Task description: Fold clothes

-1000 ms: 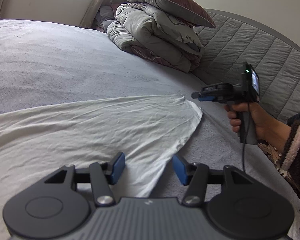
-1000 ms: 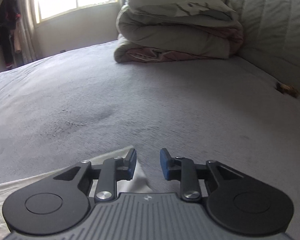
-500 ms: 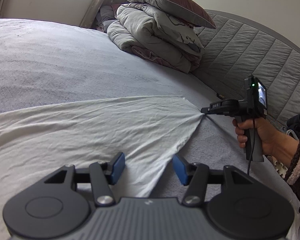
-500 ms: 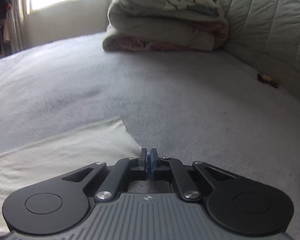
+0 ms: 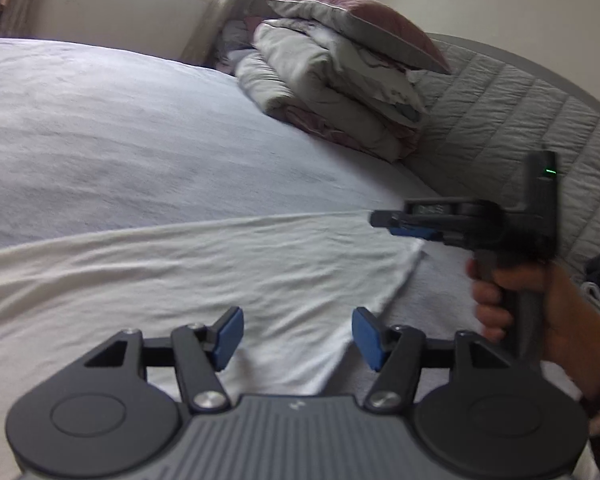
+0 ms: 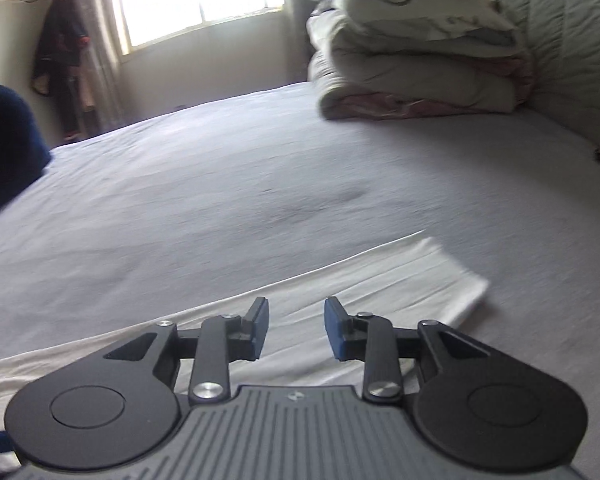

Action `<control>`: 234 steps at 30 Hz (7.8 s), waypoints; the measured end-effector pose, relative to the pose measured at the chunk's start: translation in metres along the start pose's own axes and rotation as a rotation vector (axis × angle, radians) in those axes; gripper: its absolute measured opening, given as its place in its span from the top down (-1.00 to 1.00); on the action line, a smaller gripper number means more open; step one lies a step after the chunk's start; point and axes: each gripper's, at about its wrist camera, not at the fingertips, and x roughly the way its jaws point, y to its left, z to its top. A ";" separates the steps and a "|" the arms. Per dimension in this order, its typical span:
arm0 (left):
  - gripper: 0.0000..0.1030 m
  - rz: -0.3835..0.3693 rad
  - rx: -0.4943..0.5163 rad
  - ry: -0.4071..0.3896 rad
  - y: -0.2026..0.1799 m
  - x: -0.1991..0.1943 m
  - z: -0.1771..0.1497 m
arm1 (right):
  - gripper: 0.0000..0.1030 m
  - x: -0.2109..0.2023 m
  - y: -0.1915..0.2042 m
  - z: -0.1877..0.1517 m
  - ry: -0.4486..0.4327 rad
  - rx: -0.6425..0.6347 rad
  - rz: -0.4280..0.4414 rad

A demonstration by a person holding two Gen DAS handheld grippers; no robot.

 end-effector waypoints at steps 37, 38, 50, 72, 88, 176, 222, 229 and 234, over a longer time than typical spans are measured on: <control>-0.33 0.534 -0.021 -0.008 0.079 -0.231 -0.033 | -0.05 -0.266 0.061 -0.084 -0.013 -0.036 0.086; -0.33 0.532 -0.017 -0.005 0.076 -0.233 -0.037 | -0.05 -0.267 0.059 -0.089 -0.008 -0.032 0.088; -0.34 0.587 -0.030 0.089 0.023 -0.232 -0.086 | -0.05 -0.254 0.082 -0.135 0.046 -0.035 0.106; -0.60 0.653 -0.067 0.183 0.023 -0.196 -0.093 | -0.16 -0.219 0.094 -0.152 0.112 -0.041 0.015; -0.66 0.683 -0.070 0.180 0.035 -0.198 -0.093 | -0.17 -0.204 0.094 -0.160 0.158 -0.071 0.010; -0.14 0.761 -0.403 -0.088 0.181 -0.214 -0.029 | -0.21 -0.059 0.262 -0.050 0.159 -0.577 0.500; 0.93 0.690 -0.340 -0.199 0.157 -0.249 -0.020 | 0.98 -0.145 0.262 -0.046 0.099 -0.607 0.327; 0.93 0.630 -0.338 -0.191 0.149 -0.264 -0.022 | 0.98 -0.193 0.247 -0.076 0.100 -0.566 0.293; 0.93 0.603 -0.317 -0.188 0.141 -0.282 -0.028 | 0.98 -0.216 0.243 -0.095 0.111 -0.533 0.296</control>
